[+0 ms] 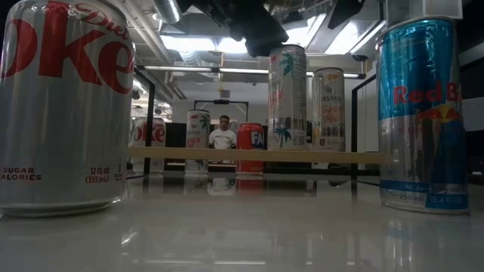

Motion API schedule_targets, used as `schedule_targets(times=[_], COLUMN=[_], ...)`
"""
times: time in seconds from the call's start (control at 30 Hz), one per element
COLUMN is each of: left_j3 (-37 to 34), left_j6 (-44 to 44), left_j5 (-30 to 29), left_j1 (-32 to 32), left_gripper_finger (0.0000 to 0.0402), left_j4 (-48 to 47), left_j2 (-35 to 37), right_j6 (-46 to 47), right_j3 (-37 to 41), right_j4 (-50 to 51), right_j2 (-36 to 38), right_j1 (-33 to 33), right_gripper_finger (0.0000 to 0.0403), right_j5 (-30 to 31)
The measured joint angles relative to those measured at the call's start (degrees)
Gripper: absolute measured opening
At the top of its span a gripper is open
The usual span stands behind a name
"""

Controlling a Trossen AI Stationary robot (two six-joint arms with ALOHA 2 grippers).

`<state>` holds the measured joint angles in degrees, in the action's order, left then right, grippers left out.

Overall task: Place canned beverage on shelf
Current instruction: Put the top right white-pink soda can on the shelf

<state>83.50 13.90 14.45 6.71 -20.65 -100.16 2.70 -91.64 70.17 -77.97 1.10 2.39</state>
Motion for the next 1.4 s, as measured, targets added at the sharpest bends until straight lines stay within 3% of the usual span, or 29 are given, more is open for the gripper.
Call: schedule_targets(times=[0.5, 0.7, 1.4], left_j3=[0.0, 0.0, 0.0], left_j6=[-0.3, -0.3, -3.3], left_j5=[-0.4, -3.5, -3.3], left_j1=[0.0, 0.0, 0.0], left_gripper_finger=[0.0299, 0.0299, 0.0299], left_j4=[0.5, 0.5, -1.4], left_j2=[0.0, 0.0, 0.0], right_j6=[0.0, 0.0, 0.0], right_j3=[0.0, 0.0, 0.0], right_j4=[0.0, 0.0, 0.2], right_j2=[0.0, 0.0, 0.0], right_j1=[0.0, 0.0, 0.0], right_gripper_finger=[0.0372, 0.0372, 0.0372], right_j5=[0.0, 0.0, 0.0])
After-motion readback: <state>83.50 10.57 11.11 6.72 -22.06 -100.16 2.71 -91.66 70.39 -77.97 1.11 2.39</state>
